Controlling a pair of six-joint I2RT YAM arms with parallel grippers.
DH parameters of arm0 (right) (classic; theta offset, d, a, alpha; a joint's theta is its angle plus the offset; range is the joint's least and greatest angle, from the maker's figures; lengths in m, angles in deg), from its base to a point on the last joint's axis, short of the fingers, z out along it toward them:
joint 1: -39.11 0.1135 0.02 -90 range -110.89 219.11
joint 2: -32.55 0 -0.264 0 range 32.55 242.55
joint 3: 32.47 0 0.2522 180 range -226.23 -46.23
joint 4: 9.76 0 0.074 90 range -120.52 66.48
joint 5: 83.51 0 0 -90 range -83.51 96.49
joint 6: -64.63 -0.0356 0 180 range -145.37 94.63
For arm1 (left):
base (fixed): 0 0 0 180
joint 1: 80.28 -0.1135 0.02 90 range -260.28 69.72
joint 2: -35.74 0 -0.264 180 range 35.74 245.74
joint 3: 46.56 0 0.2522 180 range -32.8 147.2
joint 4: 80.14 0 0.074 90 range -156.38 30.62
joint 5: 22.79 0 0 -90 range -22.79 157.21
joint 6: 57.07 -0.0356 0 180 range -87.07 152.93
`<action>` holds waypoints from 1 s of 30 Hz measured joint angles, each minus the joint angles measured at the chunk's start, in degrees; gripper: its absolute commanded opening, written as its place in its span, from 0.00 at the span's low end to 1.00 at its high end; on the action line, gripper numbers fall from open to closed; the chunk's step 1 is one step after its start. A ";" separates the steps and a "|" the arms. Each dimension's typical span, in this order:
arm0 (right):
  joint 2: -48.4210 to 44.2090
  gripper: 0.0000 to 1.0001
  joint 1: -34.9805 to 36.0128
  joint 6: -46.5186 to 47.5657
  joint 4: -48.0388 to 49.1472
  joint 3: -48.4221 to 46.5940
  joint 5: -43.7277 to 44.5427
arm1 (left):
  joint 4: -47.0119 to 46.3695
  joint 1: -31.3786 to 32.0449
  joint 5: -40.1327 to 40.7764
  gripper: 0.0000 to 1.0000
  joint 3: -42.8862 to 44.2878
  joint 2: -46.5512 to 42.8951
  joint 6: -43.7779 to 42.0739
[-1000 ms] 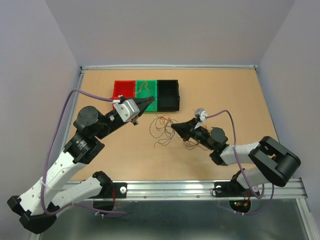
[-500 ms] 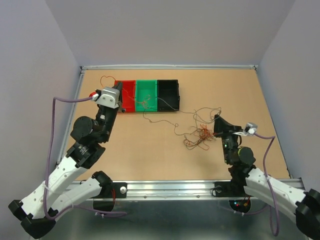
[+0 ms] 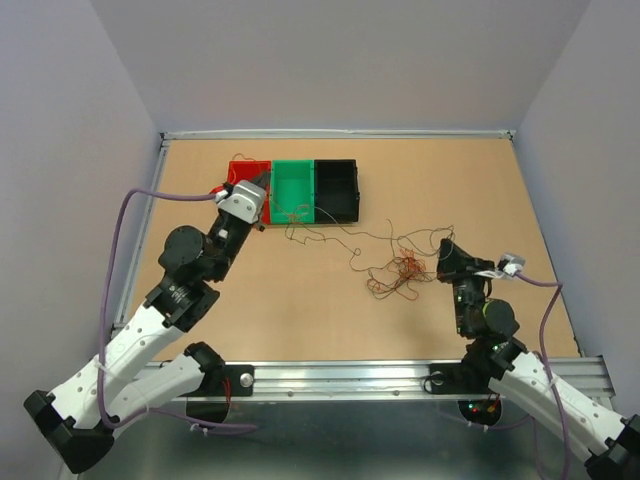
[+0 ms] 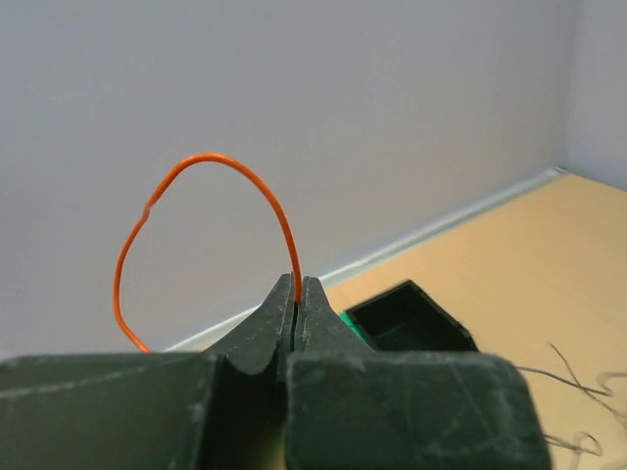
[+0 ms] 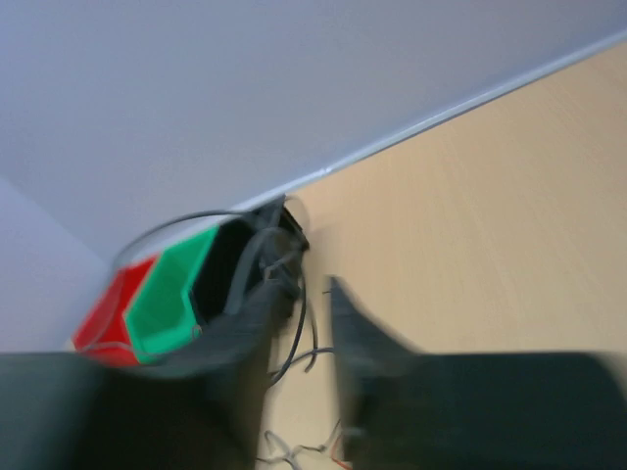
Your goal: Untangle the cables
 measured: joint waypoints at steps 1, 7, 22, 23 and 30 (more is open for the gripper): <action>0.74 0.63 -0.04 0.35 -0.85 0.00 -2.45 | 0.98 -0.04 -4.48 0.00 0.00 0.48 -0.22; 7.78 1.00 -0.13 6.05 -0.48 0.00 -22.38 | 6.23 -0.02 -26.25 0.00 0.02 3.76 -1.81; 47.84 1.00 -0.15 13.46 22.49 -6.34 -59.17 | 12.04 -0.02 -45.55 0.00 0.48 6.88 -3.28; 51.34 1.00 0.11 13.46 24.72 -7.52 -60.35 | 12.11 -0.02 -45.55 0.00 0.61 6.88 -3.28; 66.01 1.00 4.15 15.45 32.52 -15.93 -61.92 | 12.28 0.02 -43.50 0.00 1.11 6.10 -2.56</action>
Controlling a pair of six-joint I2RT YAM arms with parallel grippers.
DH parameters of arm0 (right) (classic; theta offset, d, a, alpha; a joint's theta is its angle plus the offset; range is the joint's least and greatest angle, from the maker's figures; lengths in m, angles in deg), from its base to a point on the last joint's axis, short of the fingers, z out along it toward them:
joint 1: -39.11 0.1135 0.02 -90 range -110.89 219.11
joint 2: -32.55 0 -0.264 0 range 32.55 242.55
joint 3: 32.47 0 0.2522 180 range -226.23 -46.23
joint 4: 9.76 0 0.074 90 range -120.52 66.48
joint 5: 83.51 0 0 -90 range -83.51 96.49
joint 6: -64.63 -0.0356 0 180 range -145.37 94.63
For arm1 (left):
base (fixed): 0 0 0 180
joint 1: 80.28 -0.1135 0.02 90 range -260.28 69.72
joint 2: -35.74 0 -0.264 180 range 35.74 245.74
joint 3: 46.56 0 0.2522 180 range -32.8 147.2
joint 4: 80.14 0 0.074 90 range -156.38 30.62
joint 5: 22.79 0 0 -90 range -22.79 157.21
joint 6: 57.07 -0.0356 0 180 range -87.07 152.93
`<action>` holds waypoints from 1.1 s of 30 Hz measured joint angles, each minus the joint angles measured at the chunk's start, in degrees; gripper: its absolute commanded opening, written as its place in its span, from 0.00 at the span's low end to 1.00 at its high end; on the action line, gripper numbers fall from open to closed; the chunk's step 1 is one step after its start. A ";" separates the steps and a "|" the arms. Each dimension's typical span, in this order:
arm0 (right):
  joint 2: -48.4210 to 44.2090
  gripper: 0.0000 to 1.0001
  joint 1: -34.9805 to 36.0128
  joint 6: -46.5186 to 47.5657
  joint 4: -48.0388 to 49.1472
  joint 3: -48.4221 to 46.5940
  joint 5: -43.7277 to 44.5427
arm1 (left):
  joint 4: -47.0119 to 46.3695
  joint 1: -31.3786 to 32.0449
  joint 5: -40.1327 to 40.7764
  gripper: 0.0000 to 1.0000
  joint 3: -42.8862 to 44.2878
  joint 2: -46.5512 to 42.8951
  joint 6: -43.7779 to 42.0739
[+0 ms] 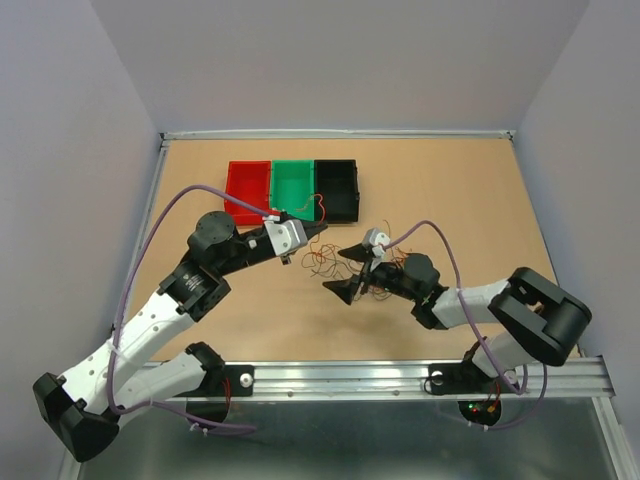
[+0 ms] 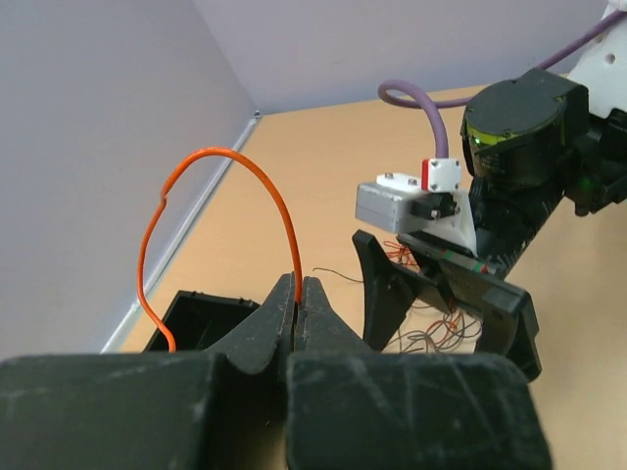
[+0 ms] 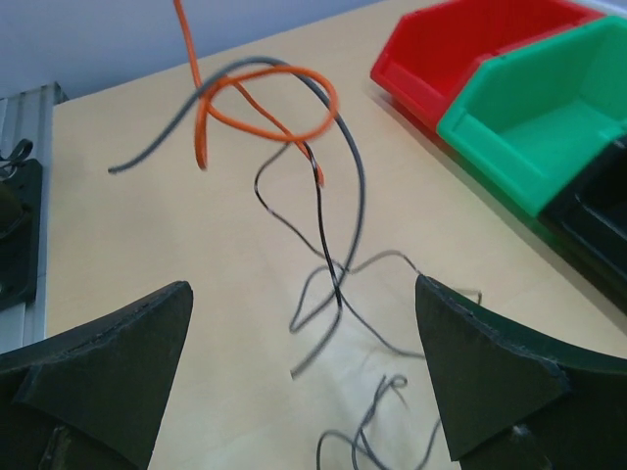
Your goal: Untangle the cables
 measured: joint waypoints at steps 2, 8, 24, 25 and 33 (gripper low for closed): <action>3.21 1.00 1.40 0.92 1.38 -2.51 0.00 | -0.11 0.00 0.98 0.00 0.00 -0.33 0.35; 13.20 1.00 4.17 2.60 4.42 -9.68 0.90 | -0.35 0.00 3.06 0.00 0.07 -1.36 1.62; 31.04 0.10 7.28 4.85 7.26 -17.77 10.08 | 0.00 -0.02 6.40 0.00 2.08 -5.18 5.38; 31.17 0.02 7.28 4.52 7.26 -17.77 10.27 | 0.02 -0.02 6.78 0.00 2.08 -5.25 5.55; 31.19 0.01 7.28 3.10 7.96 -16.76 11.72 | -0.70 -0.13 13.25 0.00 2.08 -5.35 6.86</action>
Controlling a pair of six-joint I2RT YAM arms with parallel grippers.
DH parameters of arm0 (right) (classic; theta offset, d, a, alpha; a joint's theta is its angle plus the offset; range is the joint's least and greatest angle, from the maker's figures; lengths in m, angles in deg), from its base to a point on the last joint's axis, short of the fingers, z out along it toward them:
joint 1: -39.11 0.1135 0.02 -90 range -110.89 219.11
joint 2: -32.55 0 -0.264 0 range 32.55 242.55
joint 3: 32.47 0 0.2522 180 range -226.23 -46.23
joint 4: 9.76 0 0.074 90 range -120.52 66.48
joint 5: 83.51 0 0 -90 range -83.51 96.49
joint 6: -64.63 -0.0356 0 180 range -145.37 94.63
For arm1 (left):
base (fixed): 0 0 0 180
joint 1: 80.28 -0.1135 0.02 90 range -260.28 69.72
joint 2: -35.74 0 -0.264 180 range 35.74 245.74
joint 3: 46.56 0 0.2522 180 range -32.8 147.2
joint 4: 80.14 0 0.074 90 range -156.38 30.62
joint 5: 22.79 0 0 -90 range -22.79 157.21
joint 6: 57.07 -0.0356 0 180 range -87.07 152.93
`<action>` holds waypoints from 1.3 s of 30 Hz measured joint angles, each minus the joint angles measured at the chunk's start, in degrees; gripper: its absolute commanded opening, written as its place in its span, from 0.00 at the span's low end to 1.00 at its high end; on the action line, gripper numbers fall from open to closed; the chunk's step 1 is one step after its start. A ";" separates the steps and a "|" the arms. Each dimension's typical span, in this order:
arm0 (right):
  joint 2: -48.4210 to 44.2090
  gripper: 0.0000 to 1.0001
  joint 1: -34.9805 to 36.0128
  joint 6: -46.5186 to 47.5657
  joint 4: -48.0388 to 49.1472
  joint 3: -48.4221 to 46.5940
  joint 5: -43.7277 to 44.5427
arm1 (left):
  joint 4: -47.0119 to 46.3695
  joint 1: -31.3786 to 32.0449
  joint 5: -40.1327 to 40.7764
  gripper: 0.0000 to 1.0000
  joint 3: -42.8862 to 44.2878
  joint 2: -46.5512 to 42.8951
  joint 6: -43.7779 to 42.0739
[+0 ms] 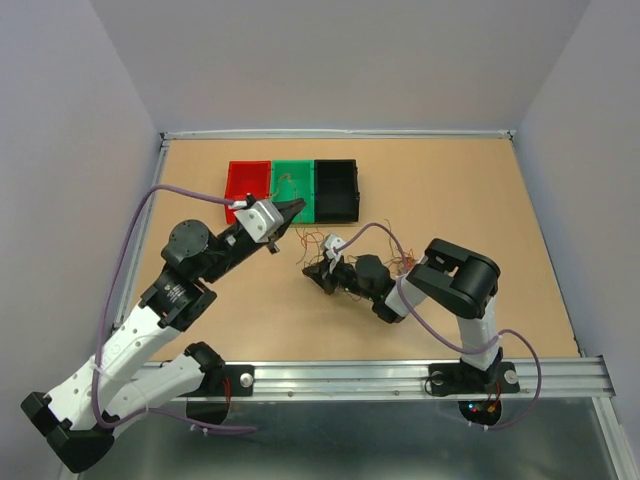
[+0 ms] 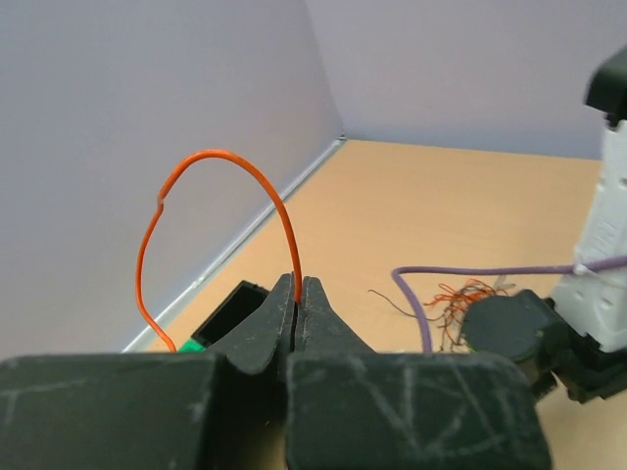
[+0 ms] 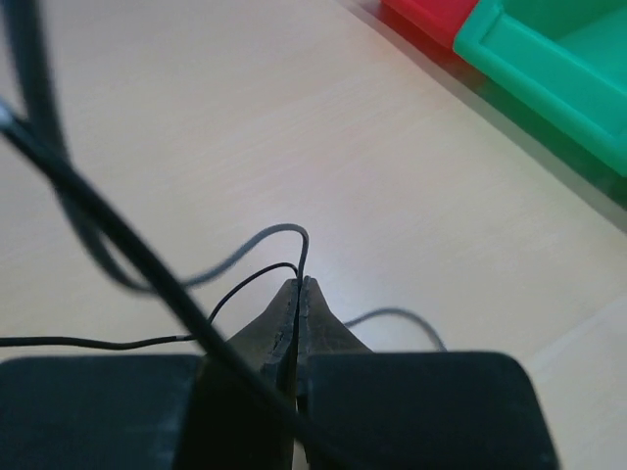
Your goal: Untangle the cables
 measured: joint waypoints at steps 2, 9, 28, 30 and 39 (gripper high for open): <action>-0.70 0.00 0.00 -0.59 0.57 2.54 1.79 | -1.09 -0.33 6.40 0.00 -0.02 -0.26 0.92; -5.73 0.00 -0.17 -4.20 0.57 11.82 15.26 | -9.25 -7.04 26.71 0.00 -4.22 -5.53 5.81; -37.75 0.01 -5.68 -11.13 1.03 31.78 45.90 | -23.74 -18.95 27.76 0.00 -8.74 14.49 6.16; -40.02 0.01 -5.68 -11.17 0.92 32.09 47.78 | -24.37 -20.70 27.19 0.00 -8.68 17.84 6.19; -49.66 0.01 -5.68 -11.15 0.96 32.22 51.17 | -24.09 -28.59 23.10 0.00 0.22 38.10 6.99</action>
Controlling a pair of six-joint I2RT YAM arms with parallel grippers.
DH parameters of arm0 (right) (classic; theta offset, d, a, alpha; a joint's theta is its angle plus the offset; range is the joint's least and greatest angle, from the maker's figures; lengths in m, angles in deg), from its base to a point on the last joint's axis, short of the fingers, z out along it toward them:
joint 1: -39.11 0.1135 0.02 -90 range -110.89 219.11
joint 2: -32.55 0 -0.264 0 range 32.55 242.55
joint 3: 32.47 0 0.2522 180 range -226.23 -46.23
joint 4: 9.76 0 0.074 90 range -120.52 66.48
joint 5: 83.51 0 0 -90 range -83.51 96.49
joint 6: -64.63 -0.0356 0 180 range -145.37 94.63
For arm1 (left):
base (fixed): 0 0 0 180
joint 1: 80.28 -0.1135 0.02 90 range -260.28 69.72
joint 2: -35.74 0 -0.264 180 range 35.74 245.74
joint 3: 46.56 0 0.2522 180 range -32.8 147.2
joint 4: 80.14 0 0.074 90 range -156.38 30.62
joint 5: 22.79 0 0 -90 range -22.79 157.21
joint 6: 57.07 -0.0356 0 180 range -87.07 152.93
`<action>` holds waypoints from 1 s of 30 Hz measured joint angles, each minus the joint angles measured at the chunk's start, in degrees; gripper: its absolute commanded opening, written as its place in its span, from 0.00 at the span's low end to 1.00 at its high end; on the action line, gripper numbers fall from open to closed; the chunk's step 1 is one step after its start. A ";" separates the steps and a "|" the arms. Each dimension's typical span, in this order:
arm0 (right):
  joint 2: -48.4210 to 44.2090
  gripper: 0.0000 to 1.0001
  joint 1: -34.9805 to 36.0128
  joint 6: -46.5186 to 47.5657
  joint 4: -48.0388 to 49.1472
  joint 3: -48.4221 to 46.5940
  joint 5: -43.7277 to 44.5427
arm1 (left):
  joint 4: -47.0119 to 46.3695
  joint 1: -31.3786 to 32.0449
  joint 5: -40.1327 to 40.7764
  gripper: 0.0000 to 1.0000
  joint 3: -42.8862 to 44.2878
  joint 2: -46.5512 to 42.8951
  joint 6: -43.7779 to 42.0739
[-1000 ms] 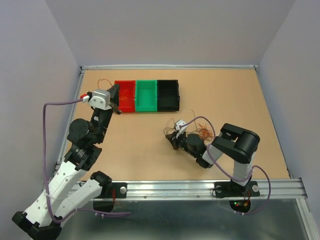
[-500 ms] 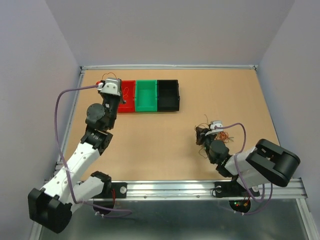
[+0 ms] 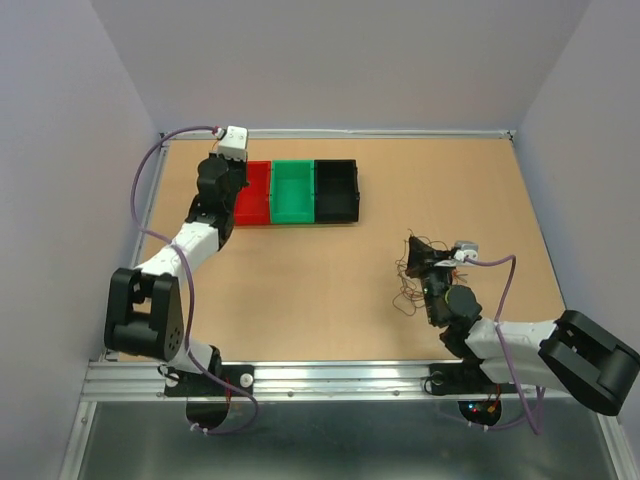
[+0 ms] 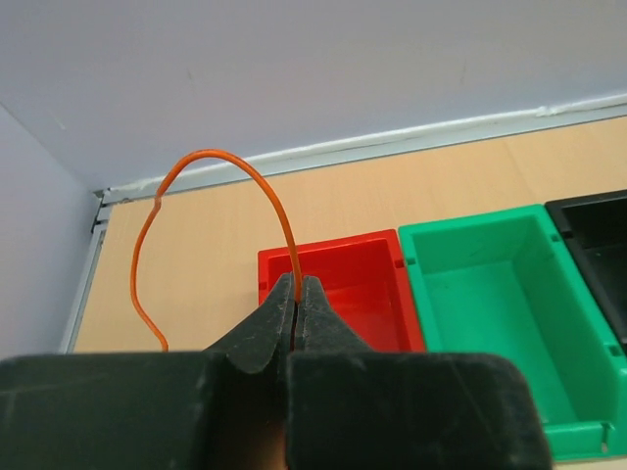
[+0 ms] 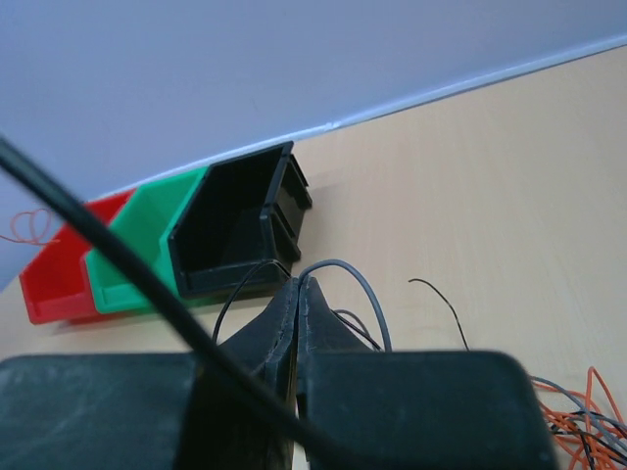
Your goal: Untangle the cables
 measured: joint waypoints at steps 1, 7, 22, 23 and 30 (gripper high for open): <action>-1.01 0.01 0.00 0.00 -0.02 0.00 0.04 | 0.26 -0.39 -0.31 0.00 1.40 1.88 0.02; -4.42 0.01 0.00 -0.02 -1.64 0.00 0.15 | 9.20 -0.96 -2.71 0.00 13.35 15.65 -0.44; -7.91 0.00 0.00 -0.44 -9.14 0.02 -0.20 | 31.36 -0.96 -7.69 0.02 19.30 22.36 -4.52; -7.91 0.01 0.00 -0.44 -9.44 0.02 -0.22 | 32.50 -0.96 -8.04 0.02 19.30 22.36 -4.90; -7.87 0.01 0.00 -0.72 -10.91 0.02 -0.59 | 36.54 -0.96 -8.55 0.31 19.30 22.64 -7.21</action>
